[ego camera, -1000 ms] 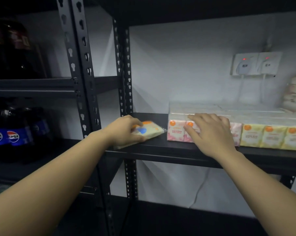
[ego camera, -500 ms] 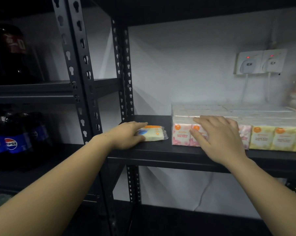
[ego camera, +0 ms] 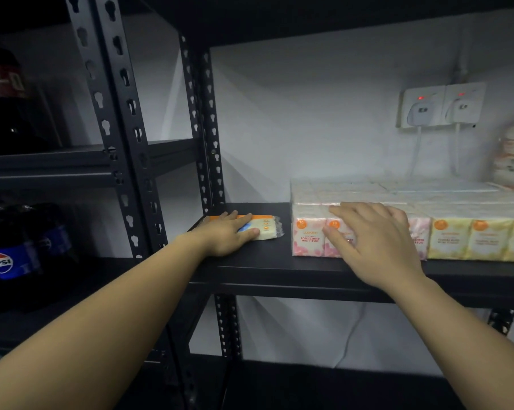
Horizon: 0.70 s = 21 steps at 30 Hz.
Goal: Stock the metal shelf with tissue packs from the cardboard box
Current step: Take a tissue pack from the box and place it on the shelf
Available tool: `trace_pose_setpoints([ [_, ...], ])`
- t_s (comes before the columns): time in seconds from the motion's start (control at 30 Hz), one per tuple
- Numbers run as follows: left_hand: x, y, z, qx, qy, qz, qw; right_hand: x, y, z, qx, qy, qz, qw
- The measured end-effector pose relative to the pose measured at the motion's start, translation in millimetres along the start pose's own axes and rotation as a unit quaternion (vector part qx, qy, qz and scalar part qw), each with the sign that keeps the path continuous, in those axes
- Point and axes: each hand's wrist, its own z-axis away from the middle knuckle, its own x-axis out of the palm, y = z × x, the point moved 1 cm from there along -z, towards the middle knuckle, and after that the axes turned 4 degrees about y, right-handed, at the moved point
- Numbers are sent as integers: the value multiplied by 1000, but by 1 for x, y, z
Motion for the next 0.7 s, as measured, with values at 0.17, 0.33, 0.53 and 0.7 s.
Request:
trace_pose_setpoints([
  [0.17, -3, -5, -29, 2, -9, 14, 1000, -2, 0, 1, 2, -6, -9, 1000],
  [0.33, -1, -12, -60, 1, -12, 32, 999, -2, 1, 3, -2, -2, -16, 1000],
  [0.53, 2, -17, -97, 21, -10, 51, 998, 1, 2, 3, -2, 9, -17, 1000],
  [0.7, 2, -18, -119, 26, -17, 76, 997, 2, 1, 1, 0, 19, -14, 1000],
])
